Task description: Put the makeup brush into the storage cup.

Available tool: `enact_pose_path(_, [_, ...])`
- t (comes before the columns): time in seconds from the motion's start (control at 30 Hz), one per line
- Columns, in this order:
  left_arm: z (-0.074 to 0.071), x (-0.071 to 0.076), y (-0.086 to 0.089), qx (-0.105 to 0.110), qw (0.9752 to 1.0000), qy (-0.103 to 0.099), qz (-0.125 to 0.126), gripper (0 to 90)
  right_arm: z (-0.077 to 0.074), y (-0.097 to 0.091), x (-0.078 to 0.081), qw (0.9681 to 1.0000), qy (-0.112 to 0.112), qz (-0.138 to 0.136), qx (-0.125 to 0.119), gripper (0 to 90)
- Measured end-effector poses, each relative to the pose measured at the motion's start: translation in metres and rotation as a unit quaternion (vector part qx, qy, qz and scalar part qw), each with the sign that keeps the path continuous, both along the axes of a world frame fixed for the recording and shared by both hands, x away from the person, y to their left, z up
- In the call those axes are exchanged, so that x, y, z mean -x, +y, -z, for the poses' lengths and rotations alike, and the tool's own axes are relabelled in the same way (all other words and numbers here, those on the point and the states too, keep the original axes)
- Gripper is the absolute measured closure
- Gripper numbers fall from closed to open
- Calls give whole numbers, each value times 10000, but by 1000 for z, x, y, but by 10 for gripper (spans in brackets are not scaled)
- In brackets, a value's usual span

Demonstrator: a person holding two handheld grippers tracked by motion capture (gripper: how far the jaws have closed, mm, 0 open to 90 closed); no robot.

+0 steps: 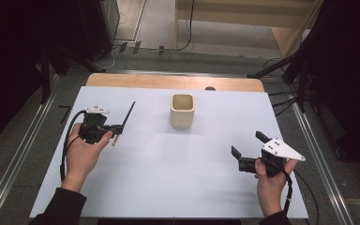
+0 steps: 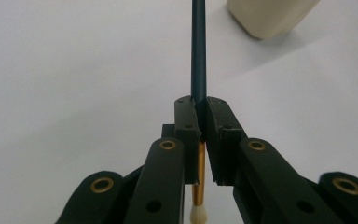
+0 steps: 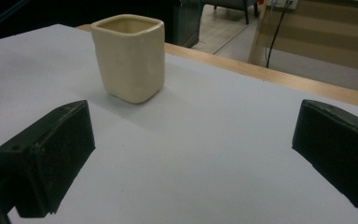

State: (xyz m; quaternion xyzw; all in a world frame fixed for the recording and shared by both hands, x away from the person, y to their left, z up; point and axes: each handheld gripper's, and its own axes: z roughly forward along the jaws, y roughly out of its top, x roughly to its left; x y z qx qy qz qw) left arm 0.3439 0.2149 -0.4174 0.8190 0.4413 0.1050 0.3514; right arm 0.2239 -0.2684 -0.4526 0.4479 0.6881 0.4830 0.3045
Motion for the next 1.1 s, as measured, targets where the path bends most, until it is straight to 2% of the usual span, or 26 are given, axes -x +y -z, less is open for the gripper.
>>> enact_pose_path(0.03, [0,1,-1,42,10000,-18,5,845,-4,5,-7,10000,-16,-48,-10,0])
enact_pose_path(0.17, [-2,6,-3,125,9998,-118,61,845,-10,11,-16,9999,-24,-147,3,0])
enact_pose_path(0.3, [-1,8,-5,304,9993,-163,114,845,-18,18,-29,9995,29,-304,-44,7])
enact_pose_path(0.43, [-1,12,-9,471,9985,-249,161,845,-27,31,-41,9989,17,-468,21,14])
enact_pose_path(0.5, [-1,14,-12,487,9981,-308,199,845,-30,39,-46,9985,-20,-541,54,14])
enact_pose_path(0.7, [2,13,-19,577,9973,-346,300,845,-32,65,-60,9972,-8,-724,-160,15])
enact_pose_path(0.9, [1,17,-27,684,9957,-449,435,845,-32,75,-63,9967,67,-770,-245,19])
enact_pose_path(0.97, [1,20,-30,839,9942,-469,489,845,-32,77,-62,9964,123,-796,-267,22])
enact_pose_path(1.1, [1,24,-36,957,9923,-549,555,845,-30,80,-61,9963,188,-754,-354,33])
